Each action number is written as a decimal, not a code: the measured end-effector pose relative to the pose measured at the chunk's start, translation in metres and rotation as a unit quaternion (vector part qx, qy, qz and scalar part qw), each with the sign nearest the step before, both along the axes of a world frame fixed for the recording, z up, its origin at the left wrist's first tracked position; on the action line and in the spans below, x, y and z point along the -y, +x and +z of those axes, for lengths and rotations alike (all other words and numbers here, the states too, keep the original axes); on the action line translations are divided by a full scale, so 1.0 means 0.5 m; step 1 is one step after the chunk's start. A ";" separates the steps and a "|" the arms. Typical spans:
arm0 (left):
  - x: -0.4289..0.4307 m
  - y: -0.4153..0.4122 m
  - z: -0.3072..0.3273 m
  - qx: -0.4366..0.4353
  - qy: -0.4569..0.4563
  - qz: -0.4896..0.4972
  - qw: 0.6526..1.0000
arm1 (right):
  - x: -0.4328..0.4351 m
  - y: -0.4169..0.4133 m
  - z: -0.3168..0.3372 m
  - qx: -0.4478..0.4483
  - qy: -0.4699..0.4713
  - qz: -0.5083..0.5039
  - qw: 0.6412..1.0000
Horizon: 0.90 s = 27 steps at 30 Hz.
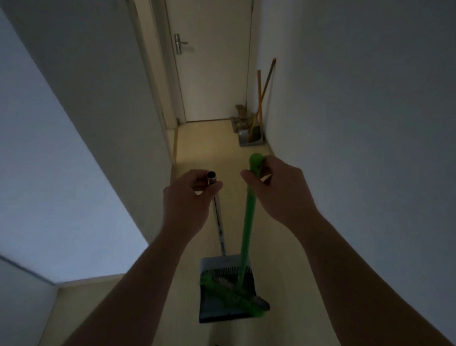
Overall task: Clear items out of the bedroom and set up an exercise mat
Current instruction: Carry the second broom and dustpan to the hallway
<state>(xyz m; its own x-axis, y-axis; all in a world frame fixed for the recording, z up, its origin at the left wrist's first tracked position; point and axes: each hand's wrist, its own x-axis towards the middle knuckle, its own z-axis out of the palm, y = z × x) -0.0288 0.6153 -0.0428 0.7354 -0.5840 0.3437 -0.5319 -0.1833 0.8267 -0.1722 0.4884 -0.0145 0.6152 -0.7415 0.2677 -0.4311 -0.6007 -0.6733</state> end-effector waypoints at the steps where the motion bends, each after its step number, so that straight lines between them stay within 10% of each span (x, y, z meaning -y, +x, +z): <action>1: 0.038 0.041 0.009 0.000 -0.002 -0.005 1.000 | 0.033 0.034 0.006 0.006 -0.003 -0.011 1.000; 27: 0.967 0.811 0.016 0.019 0.042 -0.030 0.999 | 0.973 0.807 -0.001 -0.003 0.045 0.004 0.999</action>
<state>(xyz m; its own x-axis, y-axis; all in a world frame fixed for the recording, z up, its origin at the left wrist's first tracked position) 0.3766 0.1316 -0.0345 0.6860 -0.6539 0.3191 -0.5748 -0.2180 0.7887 0.2316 0.0018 -0.0149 0.6226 -0.7575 0.1965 -0.4304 -0.5412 -0.7224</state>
